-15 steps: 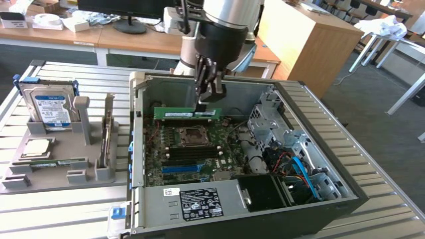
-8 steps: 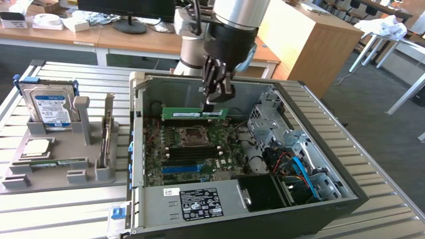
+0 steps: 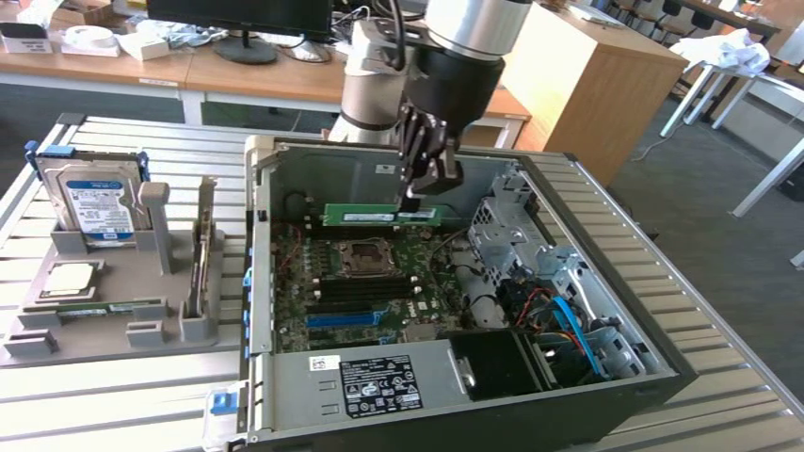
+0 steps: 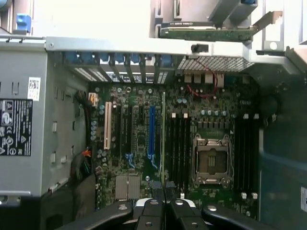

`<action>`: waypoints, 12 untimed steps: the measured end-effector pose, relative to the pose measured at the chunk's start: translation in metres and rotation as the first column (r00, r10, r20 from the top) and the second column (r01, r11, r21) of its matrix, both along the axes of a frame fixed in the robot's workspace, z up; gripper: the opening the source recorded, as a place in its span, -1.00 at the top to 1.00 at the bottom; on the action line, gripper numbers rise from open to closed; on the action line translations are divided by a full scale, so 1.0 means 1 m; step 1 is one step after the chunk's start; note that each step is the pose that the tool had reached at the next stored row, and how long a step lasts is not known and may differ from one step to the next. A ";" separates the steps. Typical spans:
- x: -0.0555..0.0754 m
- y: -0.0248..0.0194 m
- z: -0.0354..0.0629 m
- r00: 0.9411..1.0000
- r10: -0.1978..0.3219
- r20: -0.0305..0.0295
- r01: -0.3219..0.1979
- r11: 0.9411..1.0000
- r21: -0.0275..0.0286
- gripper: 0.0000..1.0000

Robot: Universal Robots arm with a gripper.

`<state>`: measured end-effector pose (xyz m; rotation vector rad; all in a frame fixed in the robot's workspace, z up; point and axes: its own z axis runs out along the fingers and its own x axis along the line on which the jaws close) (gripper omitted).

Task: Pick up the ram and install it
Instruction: 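Pick up the ram and move it above insertion slot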

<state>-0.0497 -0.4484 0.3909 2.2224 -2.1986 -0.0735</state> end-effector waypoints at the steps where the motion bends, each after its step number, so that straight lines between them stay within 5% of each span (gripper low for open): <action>1: 0.002 0.0000 0.0000 1.000 0.000 0.000 0.000 1.000 0.000 0.77; 12: 0.008 0.0017 -0.0001 1.000 0.000 0.000 0.000 1.000 0.000 0.77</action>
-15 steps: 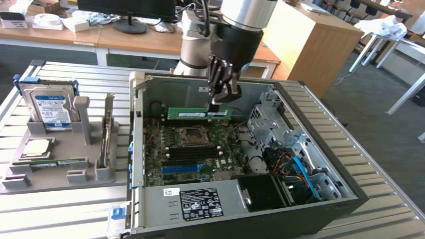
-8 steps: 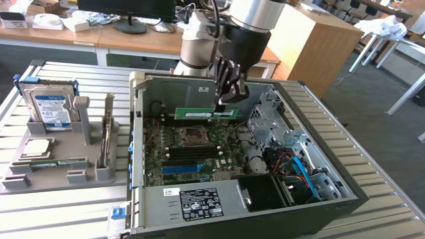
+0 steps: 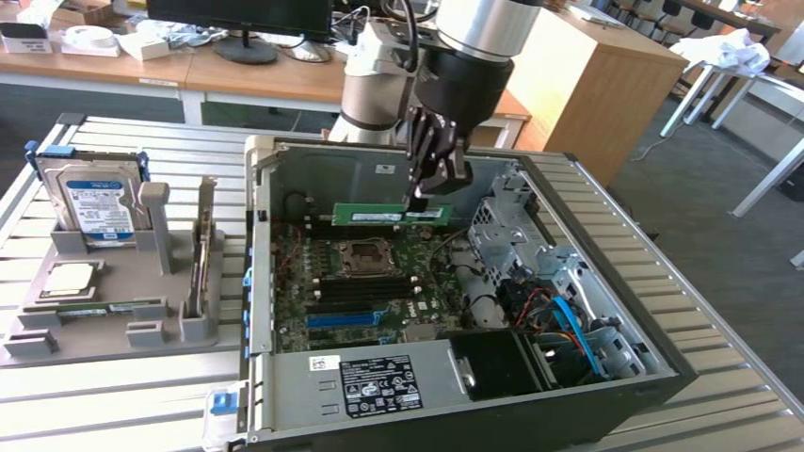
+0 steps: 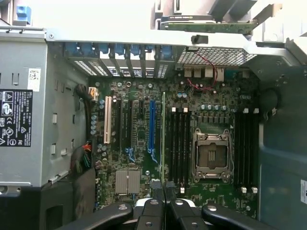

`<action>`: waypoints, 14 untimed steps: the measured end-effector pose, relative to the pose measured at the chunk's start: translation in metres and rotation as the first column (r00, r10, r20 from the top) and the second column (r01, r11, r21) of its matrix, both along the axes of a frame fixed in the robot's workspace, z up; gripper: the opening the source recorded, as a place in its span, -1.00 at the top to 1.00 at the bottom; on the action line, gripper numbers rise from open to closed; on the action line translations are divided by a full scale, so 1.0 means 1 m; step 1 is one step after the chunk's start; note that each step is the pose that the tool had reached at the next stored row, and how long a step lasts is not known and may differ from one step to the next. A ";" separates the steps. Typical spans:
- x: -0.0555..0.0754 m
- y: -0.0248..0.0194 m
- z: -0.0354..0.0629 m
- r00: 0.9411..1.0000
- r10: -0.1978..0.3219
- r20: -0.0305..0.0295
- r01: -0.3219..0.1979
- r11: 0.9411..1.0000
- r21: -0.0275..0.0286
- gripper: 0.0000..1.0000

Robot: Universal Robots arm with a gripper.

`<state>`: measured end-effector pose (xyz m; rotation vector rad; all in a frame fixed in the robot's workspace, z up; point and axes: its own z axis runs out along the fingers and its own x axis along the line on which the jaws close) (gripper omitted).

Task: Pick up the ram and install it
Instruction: 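Pick up the ram and move it above insertion slot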

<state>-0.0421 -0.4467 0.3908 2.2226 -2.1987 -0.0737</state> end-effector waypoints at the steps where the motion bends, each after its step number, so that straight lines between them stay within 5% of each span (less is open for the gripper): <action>1: 0.000 0.0013 0.0000 1.000 0.000 0.000 0.000 1.000 0.000 0.77; 14: 0.000 0.0196 -0.0010 1.000 -0.002 0.000 0.002 1.000 0.000 0.77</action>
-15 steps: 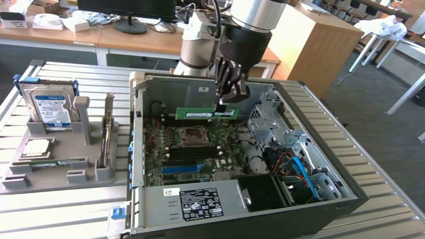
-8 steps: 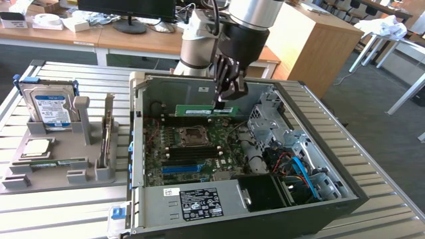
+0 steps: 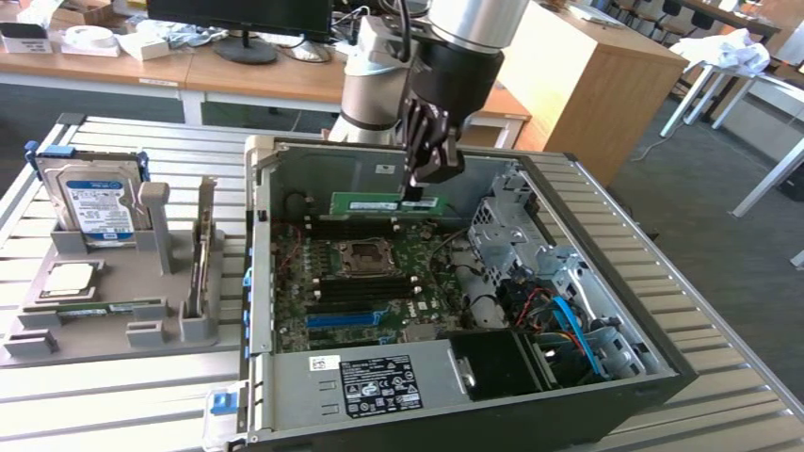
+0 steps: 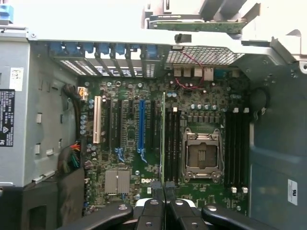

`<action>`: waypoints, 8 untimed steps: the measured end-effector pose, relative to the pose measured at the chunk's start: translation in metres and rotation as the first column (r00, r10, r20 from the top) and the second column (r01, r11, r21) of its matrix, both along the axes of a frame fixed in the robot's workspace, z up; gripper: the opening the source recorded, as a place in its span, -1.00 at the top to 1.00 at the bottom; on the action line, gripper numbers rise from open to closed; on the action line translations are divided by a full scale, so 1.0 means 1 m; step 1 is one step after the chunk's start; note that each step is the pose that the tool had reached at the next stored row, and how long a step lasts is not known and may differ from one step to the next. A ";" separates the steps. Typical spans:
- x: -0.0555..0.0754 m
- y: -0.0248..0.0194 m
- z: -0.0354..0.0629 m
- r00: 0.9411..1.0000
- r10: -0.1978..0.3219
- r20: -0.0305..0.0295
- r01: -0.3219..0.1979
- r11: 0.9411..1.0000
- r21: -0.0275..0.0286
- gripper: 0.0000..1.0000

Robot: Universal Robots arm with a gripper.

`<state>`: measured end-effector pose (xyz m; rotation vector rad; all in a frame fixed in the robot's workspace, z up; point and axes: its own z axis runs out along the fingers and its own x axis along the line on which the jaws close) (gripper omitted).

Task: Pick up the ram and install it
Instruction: 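Pick up the ram and move it above insertion slot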

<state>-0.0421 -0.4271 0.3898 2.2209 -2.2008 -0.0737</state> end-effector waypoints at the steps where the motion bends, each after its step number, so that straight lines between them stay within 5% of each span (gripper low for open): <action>1: 0.000 0.0013 -0.0001 1.000 0.000 0.000 0.000 1.000 0.000 0.77; 8: 0.000 0.0107 -0.0008 1.000 -0.001 0.000 0.001 1.000 0.000 0.77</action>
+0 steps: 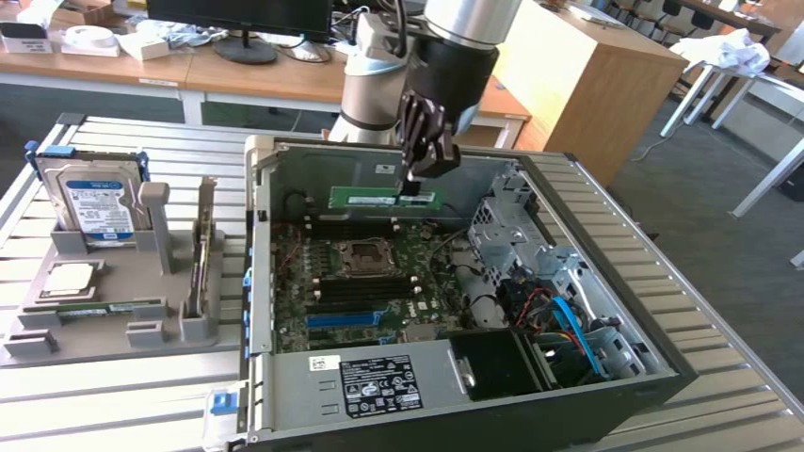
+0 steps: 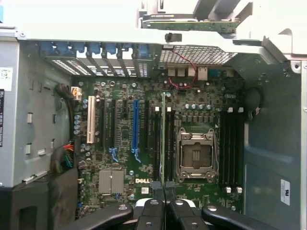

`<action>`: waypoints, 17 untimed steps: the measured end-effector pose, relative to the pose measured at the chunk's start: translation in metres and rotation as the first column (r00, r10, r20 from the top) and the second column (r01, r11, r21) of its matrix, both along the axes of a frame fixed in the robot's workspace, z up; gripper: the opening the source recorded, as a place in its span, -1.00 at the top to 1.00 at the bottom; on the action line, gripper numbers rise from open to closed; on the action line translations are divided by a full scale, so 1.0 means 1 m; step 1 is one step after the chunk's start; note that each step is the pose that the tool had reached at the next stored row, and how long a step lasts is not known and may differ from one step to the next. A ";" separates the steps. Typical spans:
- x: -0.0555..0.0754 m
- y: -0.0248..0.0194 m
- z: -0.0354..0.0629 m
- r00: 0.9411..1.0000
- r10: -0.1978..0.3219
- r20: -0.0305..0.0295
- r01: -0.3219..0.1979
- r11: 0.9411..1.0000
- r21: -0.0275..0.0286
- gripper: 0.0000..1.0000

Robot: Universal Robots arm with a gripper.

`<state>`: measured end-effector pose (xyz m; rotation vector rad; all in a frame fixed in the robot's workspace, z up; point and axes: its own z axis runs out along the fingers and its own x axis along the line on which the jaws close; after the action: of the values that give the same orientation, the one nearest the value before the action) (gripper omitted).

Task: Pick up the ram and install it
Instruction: 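Pick up the ram and move it above insertion slot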

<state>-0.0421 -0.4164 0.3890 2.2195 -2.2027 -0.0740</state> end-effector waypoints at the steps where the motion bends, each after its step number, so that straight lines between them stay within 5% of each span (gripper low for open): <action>1: 0.000 0.0014 -0.0001 1.000 0.000 0.000 0.000 1.000 0.000 0.77; 5: 0.000 0.0066 -0.0004 1.000 0.000 0.000 0.000 1.000 0.000 0.77; 17: 0.000 0.0070 -0.0091 1.000 0.000 0.000 0.000 1.000 0.000 0.77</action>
<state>-0.0421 -0.4094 0.3799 2.2192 -2.2031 -0.0741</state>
